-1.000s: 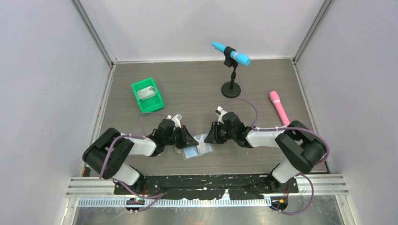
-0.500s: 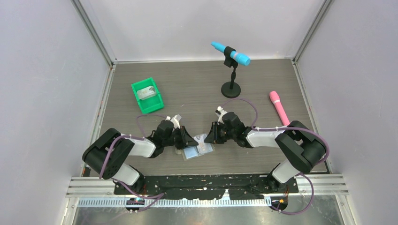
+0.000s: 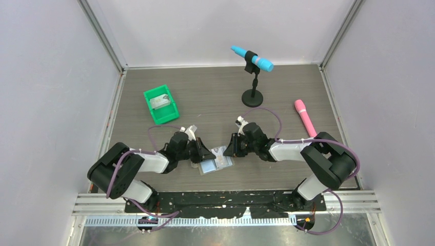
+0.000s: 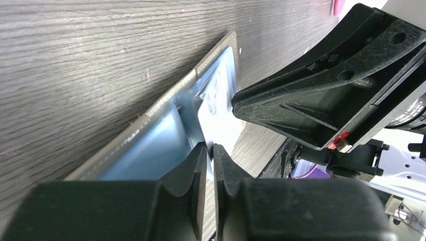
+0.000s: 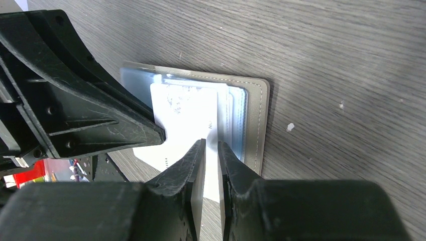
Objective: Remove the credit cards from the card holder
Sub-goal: Remove the credit card from the card holder.
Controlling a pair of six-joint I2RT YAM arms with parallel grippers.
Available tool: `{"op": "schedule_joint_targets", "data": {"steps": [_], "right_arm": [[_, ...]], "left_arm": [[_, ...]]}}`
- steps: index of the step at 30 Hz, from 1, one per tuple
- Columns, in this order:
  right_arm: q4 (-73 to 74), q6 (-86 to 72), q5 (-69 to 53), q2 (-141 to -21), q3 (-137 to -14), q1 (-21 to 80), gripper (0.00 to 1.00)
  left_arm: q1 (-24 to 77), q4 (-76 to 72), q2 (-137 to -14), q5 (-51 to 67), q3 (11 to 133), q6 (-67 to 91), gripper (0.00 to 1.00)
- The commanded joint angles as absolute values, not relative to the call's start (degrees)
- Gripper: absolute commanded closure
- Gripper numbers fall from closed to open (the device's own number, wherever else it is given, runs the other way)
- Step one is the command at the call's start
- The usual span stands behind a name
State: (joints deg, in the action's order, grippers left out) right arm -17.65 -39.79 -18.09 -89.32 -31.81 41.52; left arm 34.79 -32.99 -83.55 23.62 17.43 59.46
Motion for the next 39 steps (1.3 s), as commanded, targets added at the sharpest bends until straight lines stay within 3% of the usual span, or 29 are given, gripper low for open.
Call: {"op": "schedule_joint_targets", "data": {"steps": [1, 3, 13, 24, 32, 39], "right_arm": [[-14.70, -38.50, -15.64, -90.13, -31.65, 41.64, 0.77], [-14.68, -38.50, -15.72, -90.17, -31.78, 41.66, 0.77], [-14.22, -38.22, -15.65, -89.22, -31.90, 41.22, 0.77], [-12.20, -35.67, -16.75, -86.69, -33.40, 40.41, 0.76], [-6.37, -22.30, -23.37, -76.75, -37.42, 39.77, 0.68], [-0.79, -13.50, -34.47, -72.96, -44.46, 39.28, 0.58]], "left_arm": [[34.25, -32.94, -81.67, 24.04, 17.73, 57.51, 0.90], [34.27, -33.62, -81.91, 24.13, 17.56, 57.60, 1.00], [32.88, -31.64, -80.00, 23.86, 16.16, 57.39, 1.00], [31.66, -15.48, -71.89, 23.16, 18.78, 54.27, 1.00], [31.46, 3.95, -61.39, 20.27, 23.10, 47.29, 1.00], [31.46, 9.79, -53.57, 28.46, 26.33, 42.64, 1.00]]}}
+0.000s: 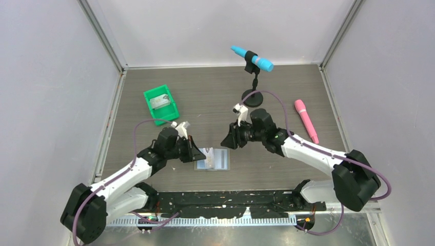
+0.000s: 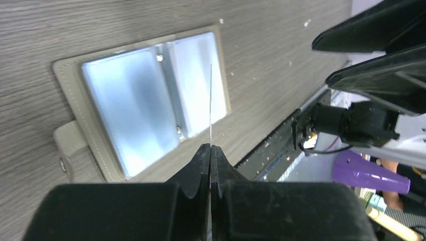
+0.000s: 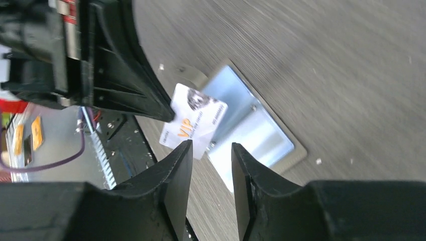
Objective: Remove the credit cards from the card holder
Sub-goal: Remove the credit card from the card holder.
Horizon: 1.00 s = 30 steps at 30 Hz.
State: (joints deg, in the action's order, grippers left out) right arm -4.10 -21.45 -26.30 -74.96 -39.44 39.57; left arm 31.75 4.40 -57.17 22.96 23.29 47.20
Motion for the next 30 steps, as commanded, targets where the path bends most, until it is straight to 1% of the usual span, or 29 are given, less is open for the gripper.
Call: {"op": "schedule_joint_targets", "data": {"steps": [1, 5, 8, 13, 23, 25, 27, 28, 29, 30], "right_arm": [[-0.61, -12.25, -35.61, -72.91, -45.39, 39.26, 0.56], [2.72, -8.46, -43.15, -73.53, -47.96, 39.29, 0.51], [7.51, -5.42, -48.17, -74.84, -49.66, 39.29, 0.48], [9.28, -3.90, -54.88, -76.95, -49.98, 39.44, 0.46], [4.46, -8.07, -57.10, -81.27, -48.95, 40.67, 0.46], [3.73, -8.84, -57.47, -81.90, -48.88, 40.69, 0.50], [3.06, -9.55, -58.31, -82.42, -48.66, 40.69, 0.62], [2.63, -9.92, -59.07, -82.56, -48.29, 40.65, 0.73], [1.12, -10.32, -59.33, -82.54, -48.01, 40.67, 0.79], [0.65, -11.72, -59.74, -82.40, -47.31, 40.64, 0.89]], "left_arm": [[31.46, 9.42, -52.90, 30.77, 26.47, 42.32, 1.00], [31.46, 9.05, -51.77, 40.62, 27.44, 40.50, 1.00], [31.54, 9.05, -51.31, 44.58, 27.77, 39.67, 1.00], [31.55, 7.16, -50.11, 46.25, 27.07, 39.97, 1.00], [31.55, -1.28, -51.07, 50.11, 25.46, 43.78, 1.00], [31.55, -1.24, -51.29, 50.31, 25.69, 43.69, 1.00], [31.51, -1.23, -51.45, 50.28, 25.84, 43.55, 1.00], [31.55, -1.23, -51.53, 50.23, 25.88, 43.45, 1.00], [31.55, -1.29, -51.66, 50.07, 25.92, 43.50, 1.00], [31.55, -1.05, -51.68, 49.64, 25.93, 43.46, 1.00]]}}
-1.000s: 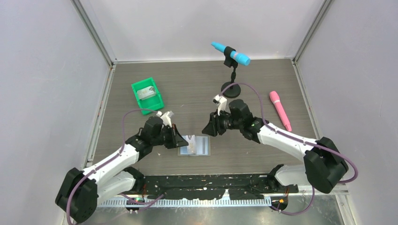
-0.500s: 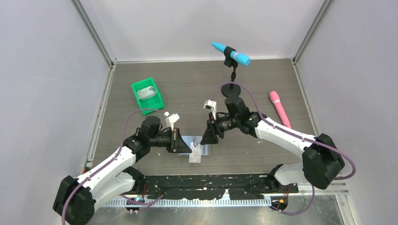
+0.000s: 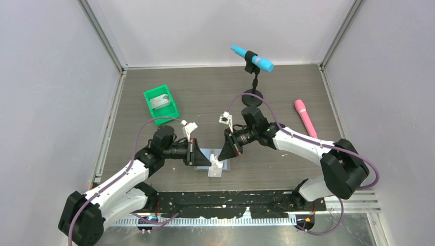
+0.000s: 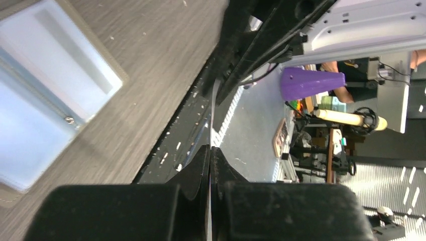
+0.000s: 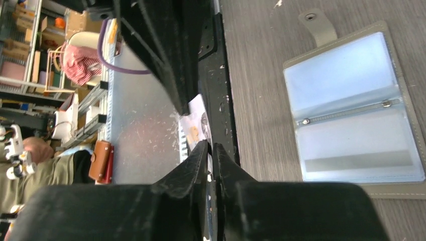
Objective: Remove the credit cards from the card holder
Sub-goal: Remove the credit card from the card holder.
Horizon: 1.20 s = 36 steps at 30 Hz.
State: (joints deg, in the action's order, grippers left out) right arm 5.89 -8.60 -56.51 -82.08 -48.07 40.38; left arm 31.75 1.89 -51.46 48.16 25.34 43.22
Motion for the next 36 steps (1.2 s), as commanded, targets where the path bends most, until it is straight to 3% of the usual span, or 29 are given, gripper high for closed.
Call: {"op": "schedule_joint_targets", "data": {"steps": [1, 5, 10, 13, 26, 36], "right_arm": [[-2.47, -12.67, -59.89, -81.99, -46.86, 40.67, 0.92], [-13.79, -23.64, -58.83, -79.64, -43.29, 40.46, 0.95], [-26.84, -37.20, -52.59, -77.65, -38.50, 39.59, 0.95], [-40.37, -48.23, -50.36, -77.18, -35.12, 39.19, 0.95], [-62.70, -65.05, -37.94, -75.01, -27.18, 38.76, 0.95], [-79.10, -74.76, -23.67, -78.89, -17.04, 38.77, 0.95]], "left_arm": [[31.55, -0.76, -51.64, 49.17, 26.05, 43.42, 0.96], [31.47, -0.18, -49.82, 45.80, 26.59, 43.71, 0.70], [31.21, -0.18, -45.98, 40.15, 26.77, 45.30, 0.50], [31.04, -1.00, -43.52, 37.28, 26.26, 46.47, 0.44], [30.76, -8.70, -34.73, 28.05, 21.16, 54.20, 0.40], [30.78, -24.77, -34.72, 26.27, 15.43, 63.17, 0.55]]}}
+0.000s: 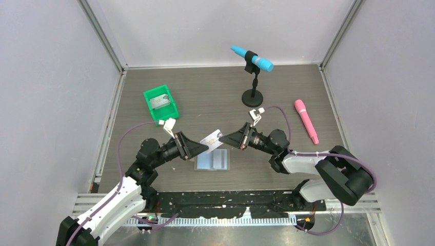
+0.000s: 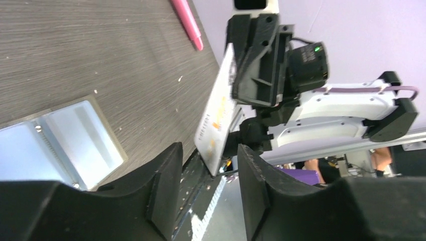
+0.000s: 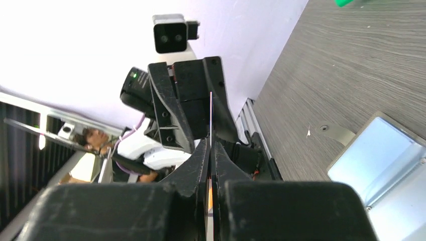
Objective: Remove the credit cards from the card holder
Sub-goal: Remove the credit card from the card holder.
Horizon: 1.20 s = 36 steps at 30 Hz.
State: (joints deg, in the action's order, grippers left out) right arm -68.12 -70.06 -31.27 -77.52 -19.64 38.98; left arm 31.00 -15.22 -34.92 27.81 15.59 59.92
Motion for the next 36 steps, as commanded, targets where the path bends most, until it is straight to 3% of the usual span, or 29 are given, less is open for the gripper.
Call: {"op": "schedule_joint_targets", "data": {"steps": [1, 7, 21, 25, 30, 33, 36], "right_arm": [[-79.61, -75.01, -23.30, -79.00, -16.83, 38.74, 0.95], [-80.57, -75.31, -21.48, -79.86, -15.10, 38.76, 0.95], [-82.54, -77.04, -21.88, -82.63, -14.71, 38.76, 0.95], [-82.72, -77.28, -21.88, -83.15, -14.53, 38.81, 0.95], [-82.97, -77.25, -22.12, -84.02, -14.50, 38.76, 0.93], [-83.25, -77.35, -22.50, -84.46, -14.50, 38.83, 0.91], [-83.21, -77.11, -22.67, -84.41, -14.15, 38.76, 0.82]], "left_arm": [[30.77, -24.71, -34.84, 26.14, 15.39, 63.19, 0.56], [30.82, -24.97, -34.67, 24.67, 14.90, 63.79, 0.68], [30.84, -27.04, -37.76, 24.51, 14.90, 64.36, 0.69], [30.77, -26.53, -38.88, 24.36, 15.47, 64.56, 0.78], [30.77, -28.44, -40.00, 24.63, 15.22, 65.13, 0.99], [30.76, -28.34, -39.88, 24.17, 15.20, 65.22, 1.00], [30.76, -25.79, -39.52, 23.53, 16.19, 64.29, 1.00]]}}
